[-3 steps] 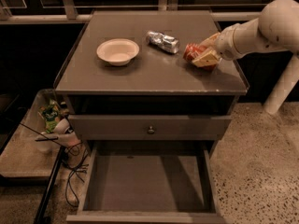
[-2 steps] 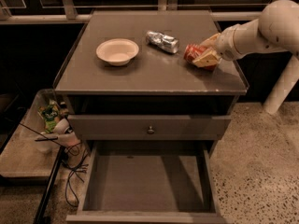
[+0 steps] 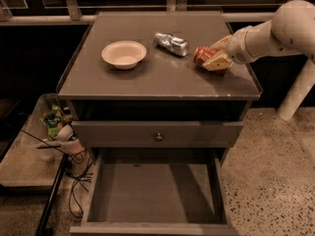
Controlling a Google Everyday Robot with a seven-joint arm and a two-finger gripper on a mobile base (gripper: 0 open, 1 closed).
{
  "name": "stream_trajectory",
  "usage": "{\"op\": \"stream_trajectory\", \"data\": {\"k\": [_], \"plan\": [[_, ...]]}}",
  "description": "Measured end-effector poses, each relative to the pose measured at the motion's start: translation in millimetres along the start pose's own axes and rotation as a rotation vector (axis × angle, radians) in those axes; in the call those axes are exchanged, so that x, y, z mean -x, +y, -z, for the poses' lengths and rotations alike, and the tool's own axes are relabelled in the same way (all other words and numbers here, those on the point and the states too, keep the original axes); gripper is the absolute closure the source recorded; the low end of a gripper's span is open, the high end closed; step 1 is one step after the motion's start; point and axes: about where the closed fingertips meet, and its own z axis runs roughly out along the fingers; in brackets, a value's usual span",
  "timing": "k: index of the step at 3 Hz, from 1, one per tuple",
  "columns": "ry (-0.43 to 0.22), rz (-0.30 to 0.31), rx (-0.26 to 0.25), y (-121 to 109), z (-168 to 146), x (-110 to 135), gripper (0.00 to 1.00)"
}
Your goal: Pick coke can from middle drawer and place on counter
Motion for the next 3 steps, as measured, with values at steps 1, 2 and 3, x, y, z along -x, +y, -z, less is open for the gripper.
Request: {"op": "stream_trajectory", "data": {"k": [1, 2, 3], "plan": [[0.000, 0.000, 0.000, 0.0, 0.0, 0.0, 0.13], [0.000, 0.000, 0.000, 0.1, -0.1, 0.0, 0.00], [0.000, 0.000, 0.000, 0.1, -0.1, 0.0, 0.00]]}}
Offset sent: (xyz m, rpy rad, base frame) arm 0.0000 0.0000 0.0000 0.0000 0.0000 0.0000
